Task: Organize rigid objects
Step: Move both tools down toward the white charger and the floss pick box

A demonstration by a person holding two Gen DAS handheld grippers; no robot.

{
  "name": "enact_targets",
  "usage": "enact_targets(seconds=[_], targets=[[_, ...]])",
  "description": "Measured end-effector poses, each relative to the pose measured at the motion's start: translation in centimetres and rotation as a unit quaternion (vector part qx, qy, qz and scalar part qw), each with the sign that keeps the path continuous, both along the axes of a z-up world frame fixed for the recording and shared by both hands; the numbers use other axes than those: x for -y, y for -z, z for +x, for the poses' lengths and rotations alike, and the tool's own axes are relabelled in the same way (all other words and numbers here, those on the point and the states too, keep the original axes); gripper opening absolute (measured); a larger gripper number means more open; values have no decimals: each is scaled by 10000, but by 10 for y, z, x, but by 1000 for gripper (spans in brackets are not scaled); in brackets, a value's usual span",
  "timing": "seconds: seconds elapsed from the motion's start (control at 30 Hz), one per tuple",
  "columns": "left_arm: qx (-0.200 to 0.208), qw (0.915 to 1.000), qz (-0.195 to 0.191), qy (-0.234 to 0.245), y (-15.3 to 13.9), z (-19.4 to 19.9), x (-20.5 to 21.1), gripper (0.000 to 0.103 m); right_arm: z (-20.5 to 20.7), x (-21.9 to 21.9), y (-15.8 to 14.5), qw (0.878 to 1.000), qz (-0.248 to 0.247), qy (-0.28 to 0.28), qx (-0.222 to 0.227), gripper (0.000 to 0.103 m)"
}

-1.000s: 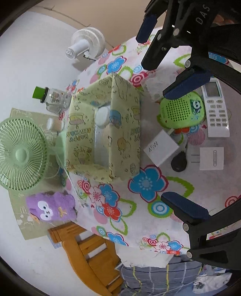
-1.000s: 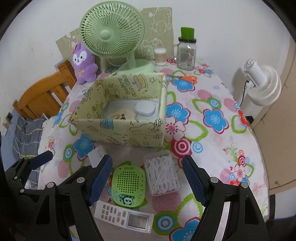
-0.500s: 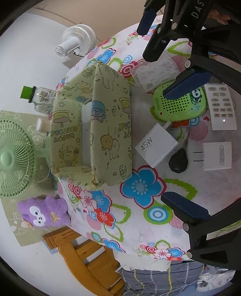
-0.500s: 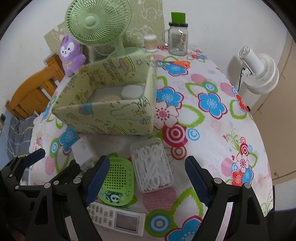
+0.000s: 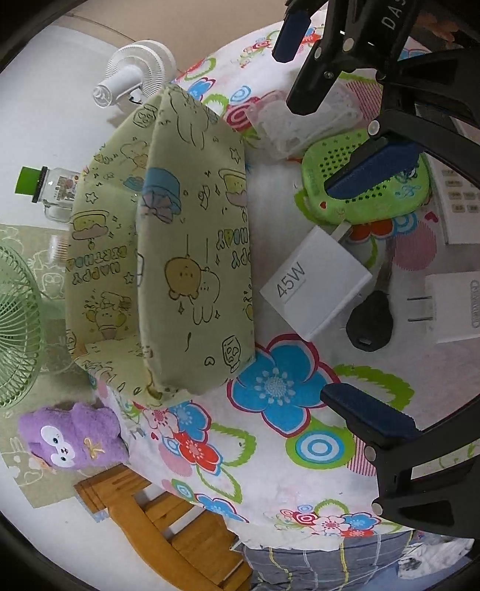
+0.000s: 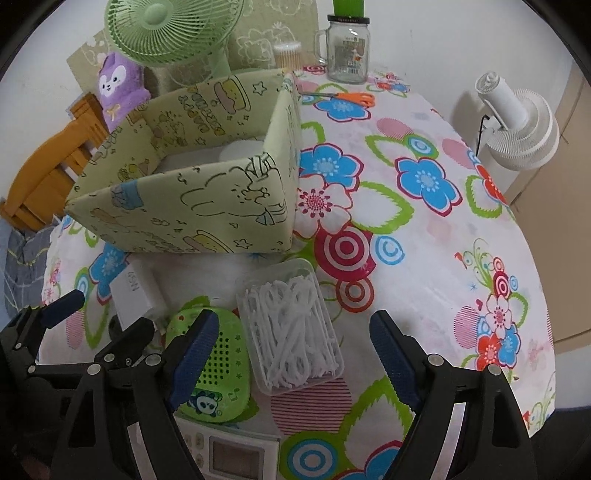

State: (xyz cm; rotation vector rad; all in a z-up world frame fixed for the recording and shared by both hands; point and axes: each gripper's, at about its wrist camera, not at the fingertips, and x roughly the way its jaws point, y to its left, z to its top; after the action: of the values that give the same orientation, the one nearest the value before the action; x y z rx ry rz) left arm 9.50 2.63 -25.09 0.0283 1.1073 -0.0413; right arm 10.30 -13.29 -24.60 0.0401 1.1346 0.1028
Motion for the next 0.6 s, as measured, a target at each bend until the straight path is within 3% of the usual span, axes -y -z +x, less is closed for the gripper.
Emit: enact_targets(seconds=[0.6], targets=[[-175, 9998, 60, -5, 21, 12, 0, 99, 19, -2, 23, 9990, -18, 177, -407, 86]])
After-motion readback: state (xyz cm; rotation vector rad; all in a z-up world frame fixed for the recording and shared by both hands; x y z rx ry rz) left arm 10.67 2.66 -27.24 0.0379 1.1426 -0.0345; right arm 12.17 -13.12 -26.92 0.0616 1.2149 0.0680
